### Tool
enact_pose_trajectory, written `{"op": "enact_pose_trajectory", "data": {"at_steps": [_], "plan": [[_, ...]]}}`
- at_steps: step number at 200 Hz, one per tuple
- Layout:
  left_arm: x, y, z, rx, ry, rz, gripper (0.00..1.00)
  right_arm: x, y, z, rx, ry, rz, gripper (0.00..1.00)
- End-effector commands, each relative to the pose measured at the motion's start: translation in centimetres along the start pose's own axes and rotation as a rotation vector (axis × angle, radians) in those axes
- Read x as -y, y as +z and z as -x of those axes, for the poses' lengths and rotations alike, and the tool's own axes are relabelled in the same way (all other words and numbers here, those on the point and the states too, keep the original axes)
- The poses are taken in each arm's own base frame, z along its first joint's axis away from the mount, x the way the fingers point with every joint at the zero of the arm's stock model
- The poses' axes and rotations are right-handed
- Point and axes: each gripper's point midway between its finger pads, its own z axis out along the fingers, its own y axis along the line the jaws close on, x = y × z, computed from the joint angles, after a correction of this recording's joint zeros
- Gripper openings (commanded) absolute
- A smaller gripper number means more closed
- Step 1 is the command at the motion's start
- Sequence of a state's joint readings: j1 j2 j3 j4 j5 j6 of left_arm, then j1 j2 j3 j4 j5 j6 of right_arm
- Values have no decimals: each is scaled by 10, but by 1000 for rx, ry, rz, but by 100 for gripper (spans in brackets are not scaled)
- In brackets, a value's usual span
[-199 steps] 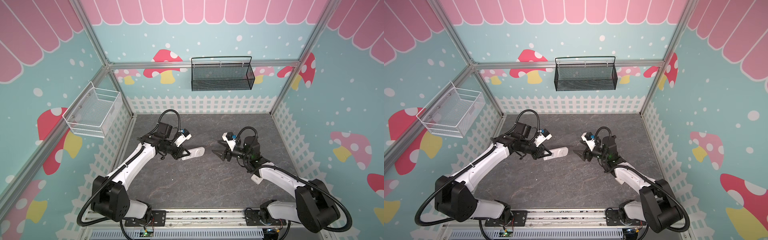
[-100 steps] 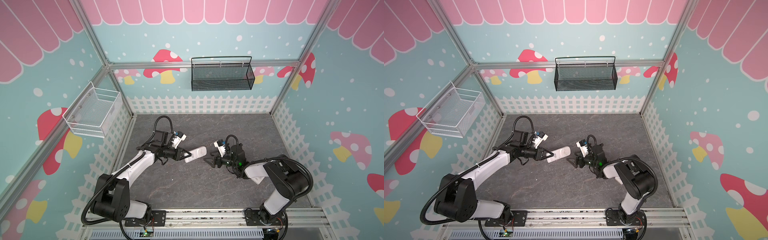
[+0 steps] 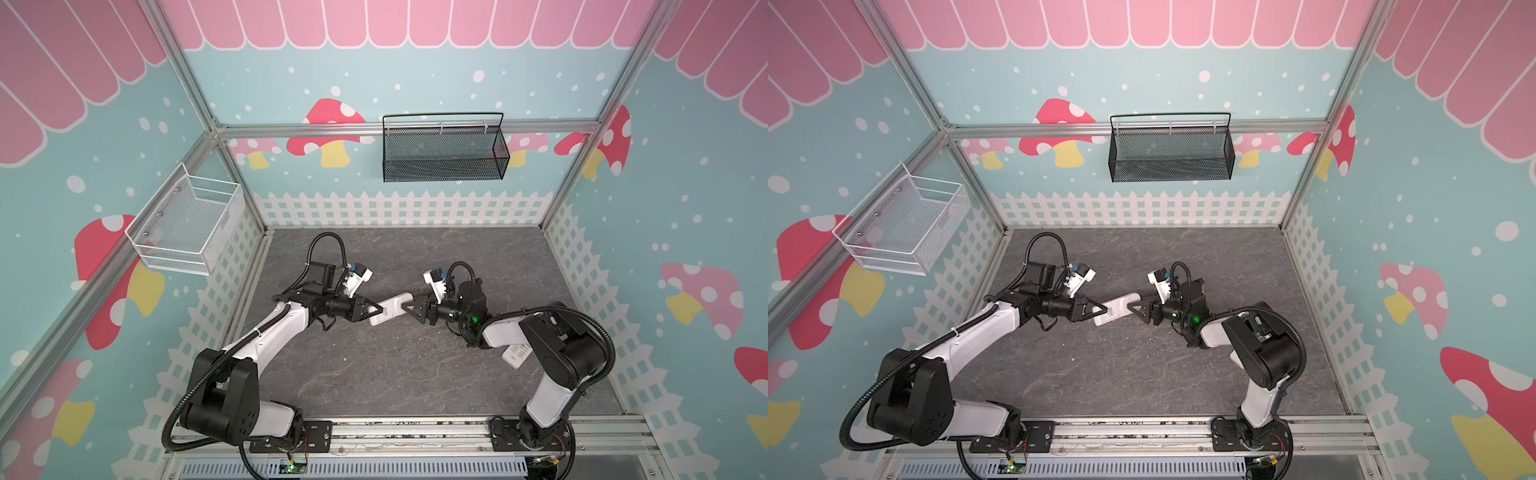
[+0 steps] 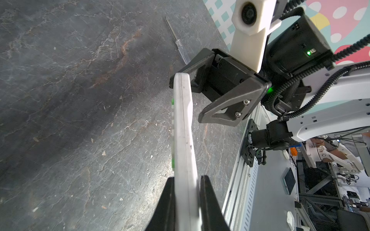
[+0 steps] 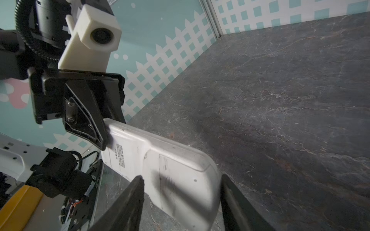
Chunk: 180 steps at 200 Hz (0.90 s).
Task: Unload the batteries from the remote control
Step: 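Hold the remote with the left gripper while the right gripper grips its battery cover, then slide the battery cover off the remote with the right gripper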
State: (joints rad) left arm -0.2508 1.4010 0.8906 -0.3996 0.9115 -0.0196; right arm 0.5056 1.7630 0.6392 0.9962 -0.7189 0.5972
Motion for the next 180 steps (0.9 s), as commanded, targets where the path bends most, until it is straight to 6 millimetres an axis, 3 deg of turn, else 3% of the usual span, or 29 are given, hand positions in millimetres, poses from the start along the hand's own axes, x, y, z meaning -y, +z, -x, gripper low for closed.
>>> {"op": "enact_pose_trajectory", "data": {"at_steps": [1, 42, 139, 180], "plan": [[7, -2, 4, 16, 23, -29, 0, -4, 5, 0, -3, -1, 33, 52], [5, 0, 4, 13, 16, -25, 0, -2, 8, -6, -19, 12, 44, 40], [4, 5, 2, 0, 20, -39, 0, -9, 18, -12, -41, 17, 108, 41], [3, 5, 2, -3, 29, -33, 0, -9, 20, -16, -53, 19, 138, 20]]}}
